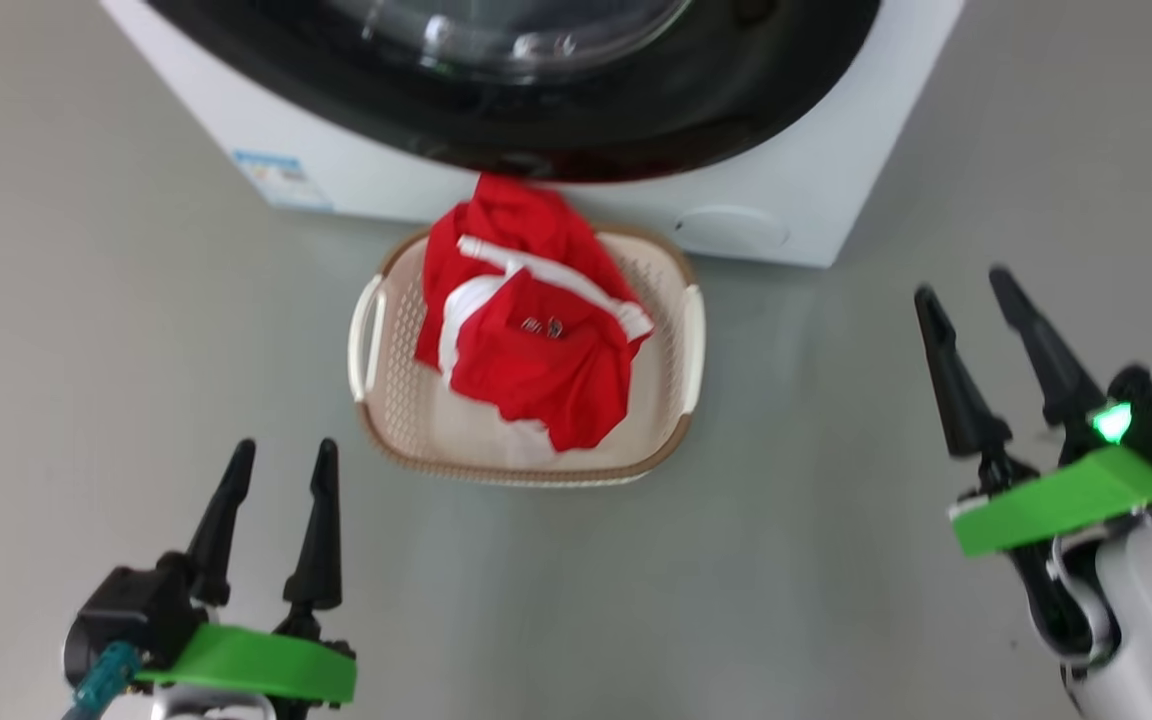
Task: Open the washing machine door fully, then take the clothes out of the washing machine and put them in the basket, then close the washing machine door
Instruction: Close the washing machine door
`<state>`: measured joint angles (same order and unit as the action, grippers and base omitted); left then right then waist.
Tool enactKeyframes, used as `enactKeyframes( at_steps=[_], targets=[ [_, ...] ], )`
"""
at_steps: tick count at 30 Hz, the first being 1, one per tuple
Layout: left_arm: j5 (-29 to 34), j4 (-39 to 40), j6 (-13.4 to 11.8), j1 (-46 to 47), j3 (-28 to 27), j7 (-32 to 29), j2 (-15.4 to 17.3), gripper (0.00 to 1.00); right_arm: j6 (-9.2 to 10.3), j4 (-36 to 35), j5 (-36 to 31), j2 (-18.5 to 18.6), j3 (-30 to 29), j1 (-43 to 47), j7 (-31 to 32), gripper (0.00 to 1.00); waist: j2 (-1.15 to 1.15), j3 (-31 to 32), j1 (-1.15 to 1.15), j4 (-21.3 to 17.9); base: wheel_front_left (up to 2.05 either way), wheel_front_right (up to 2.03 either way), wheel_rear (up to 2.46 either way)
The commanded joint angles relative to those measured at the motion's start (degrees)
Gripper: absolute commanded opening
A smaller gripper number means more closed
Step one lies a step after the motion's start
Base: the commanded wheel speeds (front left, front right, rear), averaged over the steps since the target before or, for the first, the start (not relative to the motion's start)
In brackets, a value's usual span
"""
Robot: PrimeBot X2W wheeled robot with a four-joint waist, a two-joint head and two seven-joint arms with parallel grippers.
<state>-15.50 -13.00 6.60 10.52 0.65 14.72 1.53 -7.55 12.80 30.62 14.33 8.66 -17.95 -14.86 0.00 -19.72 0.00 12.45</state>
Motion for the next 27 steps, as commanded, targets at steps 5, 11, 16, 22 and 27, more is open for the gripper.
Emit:
enactKeyframes(
  at_steps=[5, 11, 16, 22, 27],
  targets=[
    [1.56, 2.4, 0.7, -2.9, -3.22, 0.28, 1.35, 1.0, 0.06, -1.75, -0.32, -0.13, -0.38, 5.75, -0.14, 1.0, 0.0, 6.54, 0.0, -4.34, 0.0, 0.0, 0.0],
    [2.38, 3.36, 0.86, -5.81, -3.34, 0.28, 1.35, 1.0, 0.06, -1.86, -0.42, -0.63, -2.9, 11.77, -0.14, 1.0, 0.0, 9.96, 0.0, -5.71, 0.0, 0.0, 0.0],
    [2.72, 3.93, 0.87, -7.55, -3.15, 0.28, 1.76, 1.0, 0.06, -2.29, -0.31, -1.62, -5.26, 15.94, -0.14, 1.0, 0.0, 11.67, 0.0, -6.79, 0.0, 0.0, 0.0],
    [2.44, 4.74, 0.88, -9.35, -3.72, 0.28, 2.83, 1.0, 0.06, -3.09, -0.27, -2.54, -6.88, 19.2, -0.14, 1.0, 0.0, 12.9, 0.0, -8.73, 0.0, 0.0, 0.0],
    [2.27, 5.06, 0.88, -11.3, -4.54, 0.28, 3.32, 1.0, 0.06, -2.87, -0.58, -3.05, -8.22, 22.07, -0.14, 1.0, 0.0, 14.03, 0.0, -10.28, 0.0, 0.0, 0.0]
  ],
)
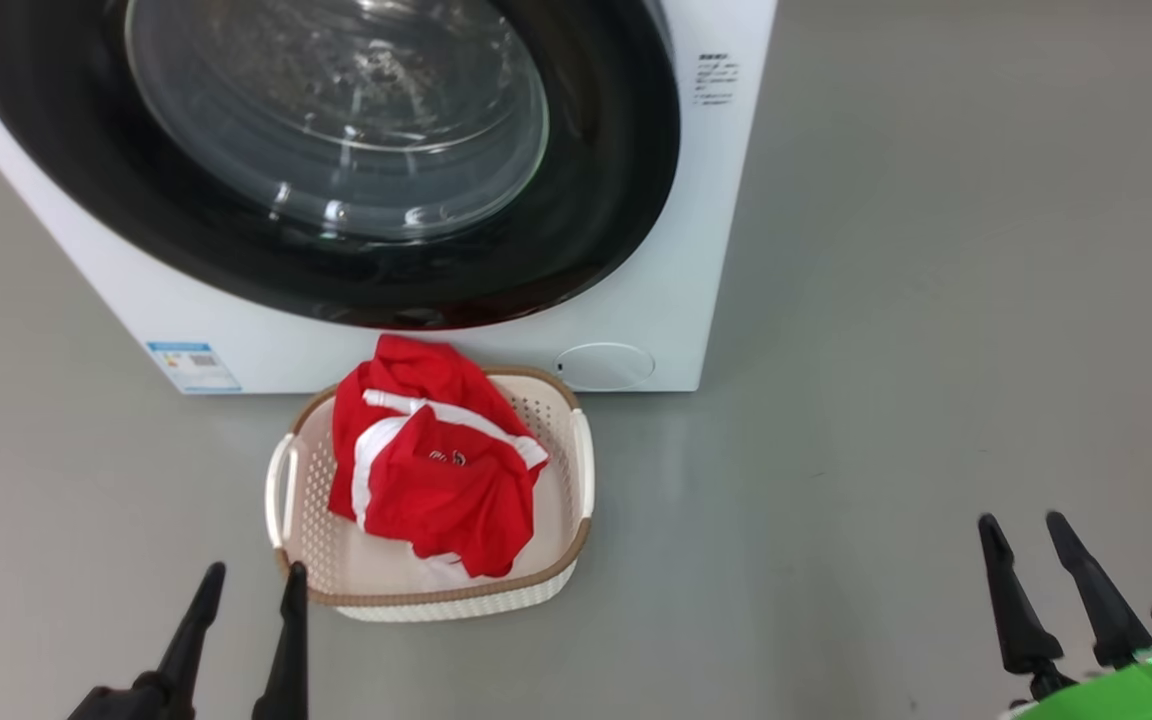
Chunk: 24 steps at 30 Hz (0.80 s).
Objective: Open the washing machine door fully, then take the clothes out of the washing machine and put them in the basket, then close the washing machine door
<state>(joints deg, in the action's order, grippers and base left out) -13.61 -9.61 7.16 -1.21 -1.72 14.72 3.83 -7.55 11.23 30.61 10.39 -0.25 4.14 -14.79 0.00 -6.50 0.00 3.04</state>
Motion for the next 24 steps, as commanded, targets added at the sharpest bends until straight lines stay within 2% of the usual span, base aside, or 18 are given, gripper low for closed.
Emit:
enactKeyframes(
  at_steps=[1, 24],
  targets=[
    [0.4, 1.81, 0.32, 0.14, -2.4, 0.28, 1.05, 1.0, 0.06, -1.35, -0.6, 0.73, 0.24, 0.43, -0.21, 1.0, 0.0, 0.89, 0.0, -1.05, 0.0, 0.0, 0.0],
    [-0.08, 2.4, 0.33, -0.59, -3.22, 0.28, 0.4, 1.0, 0.06, -1.4, -1.14, -0.39, -1.03, 1.21, -0.21, 1.0, 0.0, 0.36, 0.0, -1.57, 0.0, 0.0, 0.0]
  ],
)
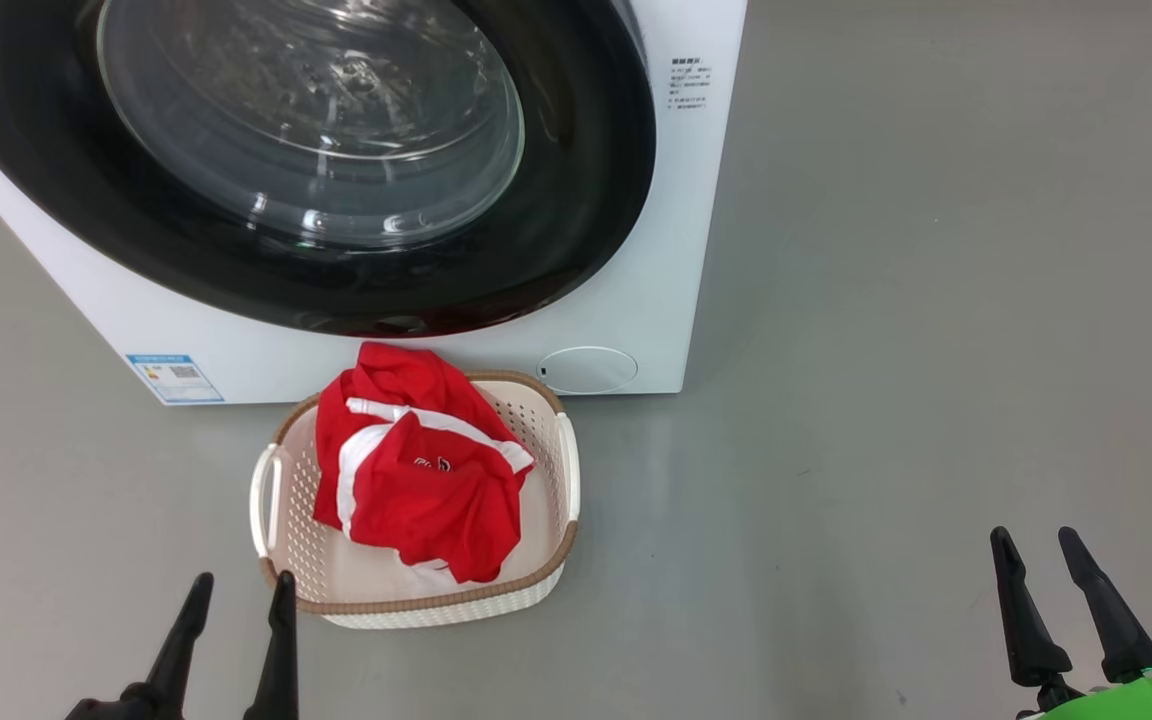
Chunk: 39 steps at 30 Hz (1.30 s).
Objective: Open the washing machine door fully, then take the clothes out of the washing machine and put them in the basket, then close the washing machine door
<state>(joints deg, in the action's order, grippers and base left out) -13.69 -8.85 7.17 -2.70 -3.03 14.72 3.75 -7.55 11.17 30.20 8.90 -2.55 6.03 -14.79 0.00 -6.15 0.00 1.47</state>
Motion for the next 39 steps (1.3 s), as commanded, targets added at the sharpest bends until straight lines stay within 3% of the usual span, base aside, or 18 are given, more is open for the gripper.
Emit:
enactKeyframes(
  at_steps=[1, 4, 5, 15, 20, 39],
  targets=[
    [-0.07, 1.71, 0.32, 0.9, -1.81, 0.28, 0.44, 1.0, 0.06, -1.34, -0.71, 1.12, 1.29, -0.66, -0.21, 1.0, 0.0, -0.02, 0.0, 0.06, 0.0, 0.0, 0.0],
    [-0.48, 1.87, 0.32, 0.91, -1.36, 0.28, 0.28, 1.0, 0.06, -1.37, -0.67, 1.22, 1.17, -0.52, -0.21, 1.0, 0.0, -0.03, 0.0, 0.31, 0.0, 0.0, 0.0],
    [-0.46, 0.21, 0.0, 0.01, 0.44, 0.0, -0.11, 0.0, 0.0, 0.0, 0.0, 0.01, -0.02, 0.0, 0.0, 0.0, 0.0, -0.04, 0.0, 0.31, 0.0, 0.0, 0.0],
    [-4.88, -1.75, -0.06, 0.23, 0.83, -0.99, -0.69, 0.0, 0.0, 1.75, 3.52, -1.15, 0.12, -0.46, 1.03, 0.0, 0.0, 0.41, 0.13, 0.26, 0.0, 0.0, 0.0],
    [-8.17, -2.02, -0.06, 0.66, 0.83, -1.71, -0.54, 0.0, 0.01, 1.92, 6.09, -1.27, 0.06, -1.03, 1.8, 0.0, 0.0, 0.55, 0.01, 0.18, 0.0, 0.0, 0.0],
    [-20.45, -2.74, 0.02, 2.14, 0.72, -4.49, -0.15, 0.0, 0.02, 2.14, 15.71, -1.83, -0.31, -2.96, 4.81, 0.0, 0.0, 1.44, 0.0, -0.09, 0.0, 0.0, 0.0]
  ],
)
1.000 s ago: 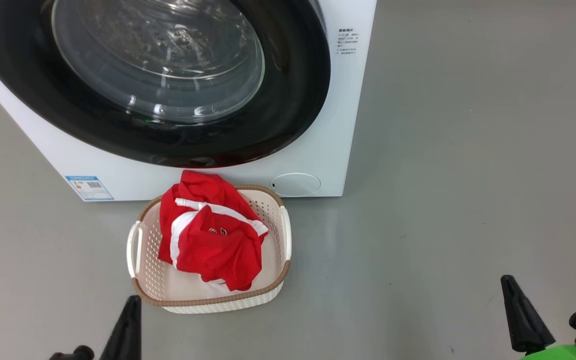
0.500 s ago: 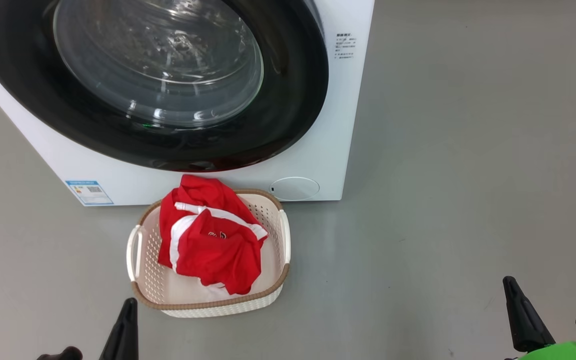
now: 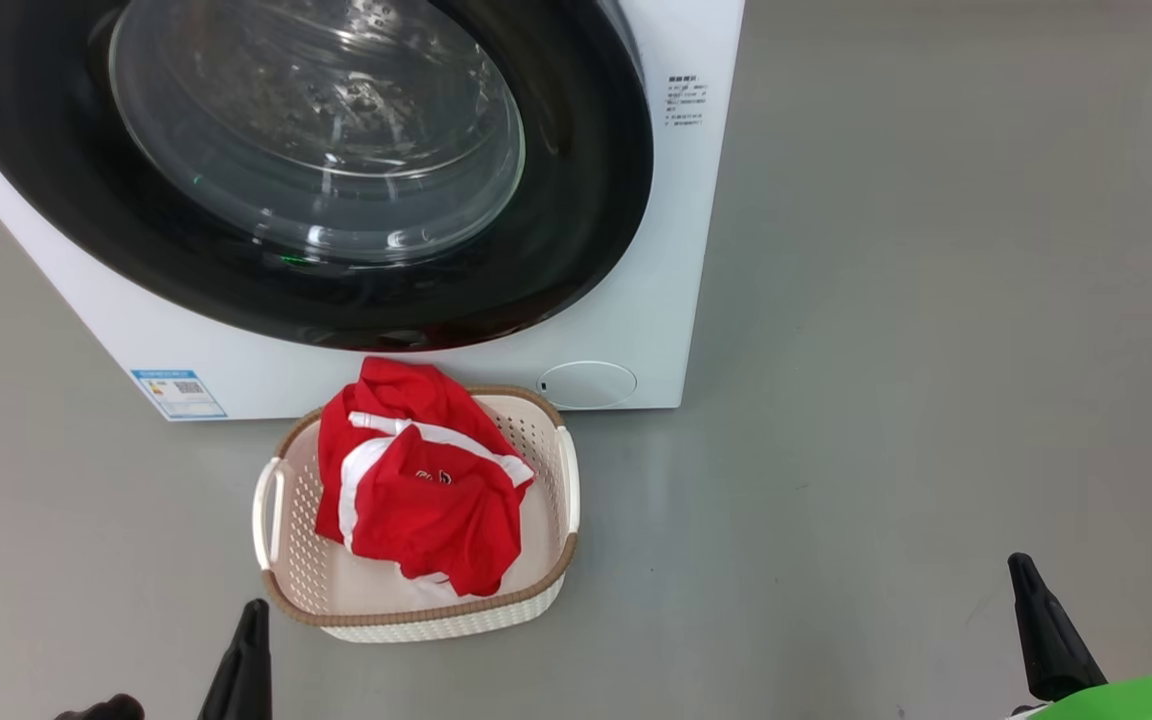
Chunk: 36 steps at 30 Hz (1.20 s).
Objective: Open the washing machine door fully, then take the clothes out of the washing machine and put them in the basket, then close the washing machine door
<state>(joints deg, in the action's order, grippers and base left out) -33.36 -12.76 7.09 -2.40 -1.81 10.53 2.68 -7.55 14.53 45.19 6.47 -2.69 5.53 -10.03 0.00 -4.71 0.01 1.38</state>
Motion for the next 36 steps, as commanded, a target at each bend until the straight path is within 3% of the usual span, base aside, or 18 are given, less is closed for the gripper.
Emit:
enactKeyframes(
  at_steps=[1, 36],
  targets=[
    [-1.45, 1.15, 0.1, 1.91, -0.52, -0.46, 0.94, 0.0, 0.02, -1.21, 1.23, 0.58, -0.2, -2.56, 0.21, 0.0, 0.0, 0.06, -0.01, -0.02, 0.0, 0.0, 0.0],
    [-23.61, 0.31, 0.21, 4.33, -1.28, -6.01, 1.25, 0.0, 0.03, -0.97, 18.69, -0.7, -1.17, -5.95, 6.0, 0.0, 0.0, 1.73, -0.01, -0.53, 0.0, 0.0, 0.0]
  ],
)
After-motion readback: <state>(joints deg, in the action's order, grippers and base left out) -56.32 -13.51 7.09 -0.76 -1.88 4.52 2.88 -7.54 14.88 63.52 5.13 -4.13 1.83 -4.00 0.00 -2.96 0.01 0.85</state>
